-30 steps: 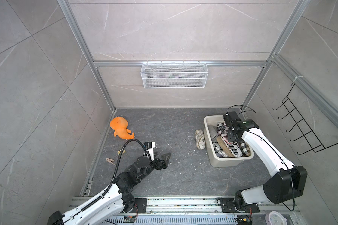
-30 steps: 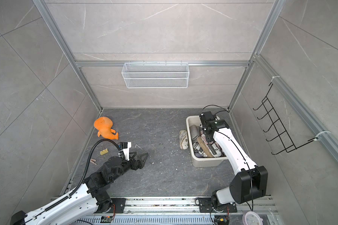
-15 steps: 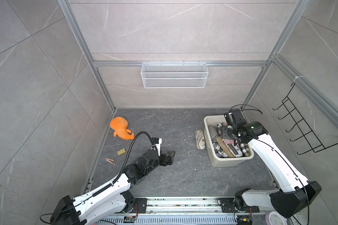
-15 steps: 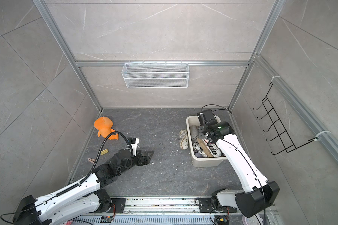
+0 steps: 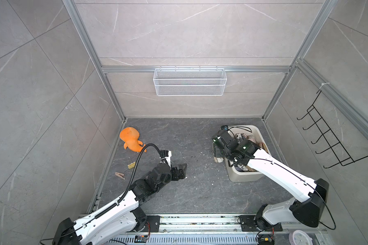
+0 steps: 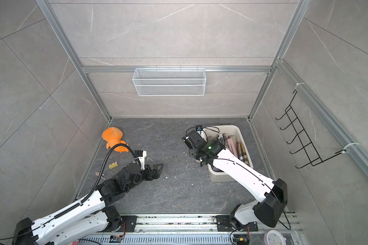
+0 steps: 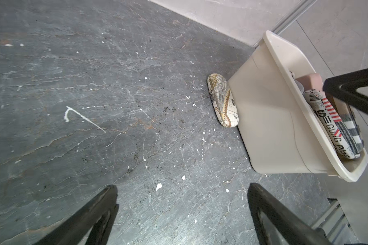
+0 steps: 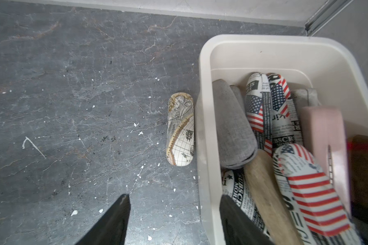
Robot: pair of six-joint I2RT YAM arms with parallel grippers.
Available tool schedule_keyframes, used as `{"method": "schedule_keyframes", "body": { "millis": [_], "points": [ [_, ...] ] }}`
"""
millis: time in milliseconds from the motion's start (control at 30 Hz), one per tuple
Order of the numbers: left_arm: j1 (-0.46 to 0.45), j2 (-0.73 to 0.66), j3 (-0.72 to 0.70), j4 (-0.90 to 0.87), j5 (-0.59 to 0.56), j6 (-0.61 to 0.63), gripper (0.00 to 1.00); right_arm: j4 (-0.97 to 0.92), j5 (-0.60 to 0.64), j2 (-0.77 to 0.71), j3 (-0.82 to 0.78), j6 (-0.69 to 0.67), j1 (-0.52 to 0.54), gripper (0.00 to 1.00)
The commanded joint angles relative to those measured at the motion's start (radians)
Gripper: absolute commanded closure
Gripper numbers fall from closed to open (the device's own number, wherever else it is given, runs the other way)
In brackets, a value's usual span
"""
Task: Put the glasses cases into the storage boxes
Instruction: Move the glasses case to the center of the board.
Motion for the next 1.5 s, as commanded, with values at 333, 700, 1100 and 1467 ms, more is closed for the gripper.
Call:
{"method": "schedule_keyframes", "body": {
  "millis": [333,700,1100,1467],
  "points": [
    [0.002,-0.167,-0.049,-0.176,-0.137,-0.11,0.03,0.033,0.084,0.253,0.025,0.118,0.025,0.29],
    [0.003,-0.265,-0.074,-0.242,-0.153,-0.109,0.02,-0.016,0.048,0.38,0.118,0.089,-0.032,0.18],
    [0.003,-0.277,-0.093,-0.225,-0.153,-0.1,0.02,-0.029,0.017,0.474,0.141,0.159,-0.076,0.15],
    [0.003,-0.298,-0.108,-0.207,-0.151,-0.068,0.02,0.007,0.014,0.544,0.126,0.203,-0.123,0.11]
  ]
}}
